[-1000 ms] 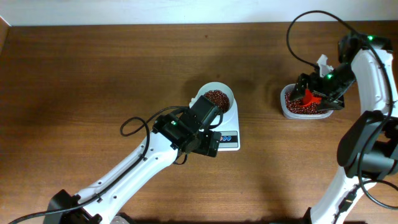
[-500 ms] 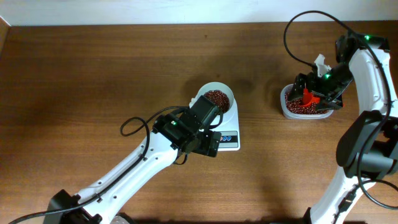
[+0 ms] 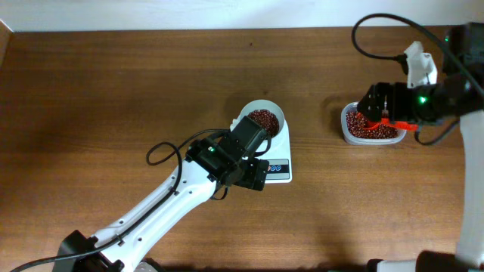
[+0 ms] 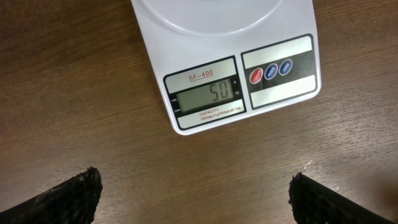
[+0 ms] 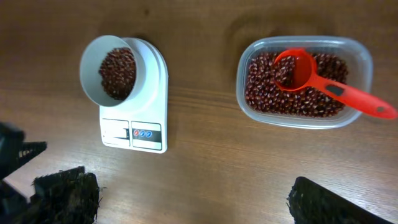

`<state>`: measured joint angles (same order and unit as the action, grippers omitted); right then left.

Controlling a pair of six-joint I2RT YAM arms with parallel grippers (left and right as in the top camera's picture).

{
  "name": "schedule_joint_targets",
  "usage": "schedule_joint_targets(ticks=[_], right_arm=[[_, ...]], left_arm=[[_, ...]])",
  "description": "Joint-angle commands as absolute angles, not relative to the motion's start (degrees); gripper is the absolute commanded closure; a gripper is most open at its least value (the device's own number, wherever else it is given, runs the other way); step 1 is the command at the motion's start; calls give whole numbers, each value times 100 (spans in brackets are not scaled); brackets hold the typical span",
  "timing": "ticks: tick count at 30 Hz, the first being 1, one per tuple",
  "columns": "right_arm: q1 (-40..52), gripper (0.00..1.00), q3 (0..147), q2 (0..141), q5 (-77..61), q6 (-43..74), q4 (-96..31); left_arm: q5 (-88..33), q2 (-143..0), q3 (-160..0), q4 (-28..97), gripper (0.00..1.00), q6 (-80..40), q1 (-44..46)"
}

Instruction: Scoop item into bowl and weigh 50g on scale

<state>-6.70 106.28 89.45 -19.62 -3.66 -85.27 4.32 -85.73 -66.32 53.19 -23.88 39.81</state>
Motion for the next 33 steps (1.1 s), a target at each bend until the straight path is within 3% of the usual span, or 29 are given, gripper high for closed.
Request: schedule_joint_targets(ticks=[1, 4, 15, 23, 33], right_arm=[[-681, 1, 10654, 8545, -1540, -425, -8508], [-681, 1, 10654, 8414, -532, -425, -8510], [-668, 1, 9741, 8313, -1083, -423, -7575], [12, 1, 6528, 7072, -1203, -423, -4086], [32, 1, 1957, 4748, -1177, -423, 915]], left_arm=[[390, -8484, -6733, 5323, 1, -2482, 4014], [390, -8484, -6733, 5325, 1, -2482, 4014], [390, -8484, -6733, 5325, 1, -2482, 4014], [390, -8484, -6733, 5325, 1, -2482, 4014], [390, -8484, -6733, 5325, 1, -2482, 4014]])
